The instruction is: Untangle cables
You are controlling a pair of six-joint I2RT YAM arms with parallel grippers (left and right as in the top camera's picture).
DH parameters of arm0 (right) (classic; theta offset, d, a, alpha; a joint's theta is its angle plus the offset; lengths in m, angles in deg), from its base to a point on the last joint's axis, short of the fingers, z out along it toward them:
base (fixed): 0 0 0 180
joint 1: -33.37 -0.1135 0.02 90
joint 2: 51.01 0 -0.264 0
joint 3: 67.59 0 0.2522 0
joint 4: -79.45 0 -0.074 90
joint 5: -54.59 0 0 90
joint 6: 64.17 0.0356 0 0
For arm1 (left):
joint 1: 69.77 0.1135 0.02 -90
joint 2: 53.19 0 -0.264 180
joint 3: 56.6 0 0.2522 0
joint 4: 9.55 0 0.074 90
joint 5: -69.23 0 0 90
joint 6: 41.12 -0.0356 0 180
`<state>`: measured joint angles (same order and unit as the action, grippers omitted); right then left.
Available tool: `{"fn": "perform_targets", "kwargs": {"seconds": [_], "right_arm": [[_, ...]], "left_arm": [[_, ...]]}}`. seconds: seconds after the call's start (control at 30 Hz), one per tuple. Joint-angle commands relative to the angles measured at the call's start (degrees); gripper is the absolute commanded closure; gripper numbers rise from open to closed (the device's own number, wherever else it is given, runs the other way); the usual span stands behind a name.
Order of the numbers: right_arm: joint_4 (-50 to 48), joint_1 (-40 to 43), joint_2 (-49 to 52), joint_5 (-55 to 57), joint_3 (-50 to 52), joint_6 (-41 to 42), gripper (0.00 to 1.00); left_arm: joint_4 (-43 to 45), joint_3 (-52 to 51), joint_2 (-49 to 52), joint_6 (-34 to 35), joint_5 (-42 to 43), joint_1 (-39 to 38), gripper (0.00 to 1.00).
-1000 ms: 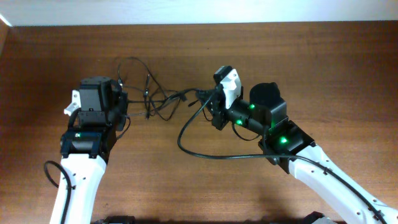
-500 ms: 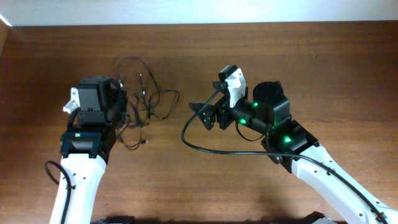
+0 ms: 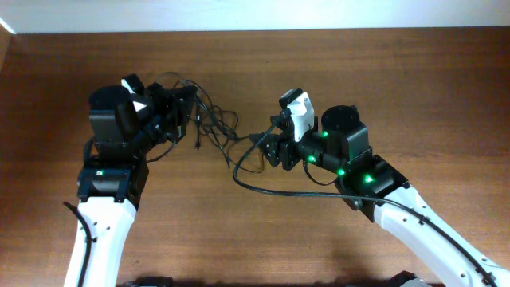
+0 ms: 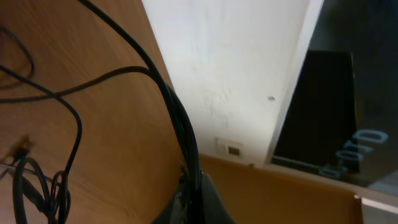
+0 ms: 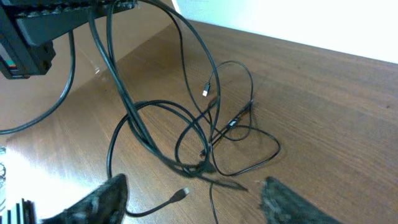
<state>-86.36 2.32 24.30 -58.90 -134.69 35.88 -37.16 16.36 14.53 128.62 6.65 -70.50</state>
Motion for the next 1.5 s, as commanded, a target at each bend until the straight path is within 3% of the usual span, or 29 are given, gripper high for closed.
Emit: {"fn": "perform_targets", "kwargs": {"seconds": [0.0, 0.33, 0.43, 0.5, 0.6, 0.73, 0.93, 1.0, 1.13, 1.17, 1.47], "right_arm": [[-0.15, 0.31, -0.24, -0.35, -0.35, -0.15, 0.40], [0.31, 0.26, 0.02, -6.03, -0.35, -0.17, 0.41], [0.74, 0.26, 0.02, -6.36, -0.35, -0.15, 0.49], [0.70, 0.26, 0.02, -6.36, -0.35, -0.17, 0.49], [0.70, 0.26, 0.02, -6.60, -0.35, -0.15, 0.61], [0.74, 0.26, 0.07, -6.97, -0.35, -0.15, 0.95], [0.85, 0.33, 0.07, -6.95, -0.35, -0.13, 0.96], [0.61, 0.33, 0.07, -6.97, -0.35, -0.11, 0.96], [-1.81, 0.33, -0.24, -8.15, -0.35, 1.40, 0.96], [-2.95, 0.33, -0.48, -8.31, -0.35, 1.40, 0.96], [-8.15, 0.39, -1.46, -8.24, -0.35, 1.40, 0.96]], "left_arm": [[1.70, 0.52, -0.66, 3.61, 5.88, -0.02, 1.00], [9.27, 0.52, -0.66, 5.11, 3.89, -5.73, 1.00], [9.60, 0.52, -0.66, 6.82, 4.09, -6.54, 1.00], [9.75, 0.52, -0.66, 6.80, 4.02, -7.82, 1.00], [9.97, 0.52, -0.66, 6.82, 2.64, -10.19, 0.99], [10.43, 0.52, -0.66, 6.82, 0.98, -12.00, 0.98], [10.14, 0.52, -0.66, 6.73, -3.52, -11.98, 0.97], [9.11, 0.52, -0.66, 4.13, -8.07, -11.98, 0.97], [-2.14, 0.52, -0.63, 2.86, -21.64, -11.98, 0.94], [-7.80, 0.52, -0.63, 2.84, -28.74, -11.98, 0.94], [-21.97, 0.52, -0.63, 2.84, -47.78, -11.96, 0.91]]}}
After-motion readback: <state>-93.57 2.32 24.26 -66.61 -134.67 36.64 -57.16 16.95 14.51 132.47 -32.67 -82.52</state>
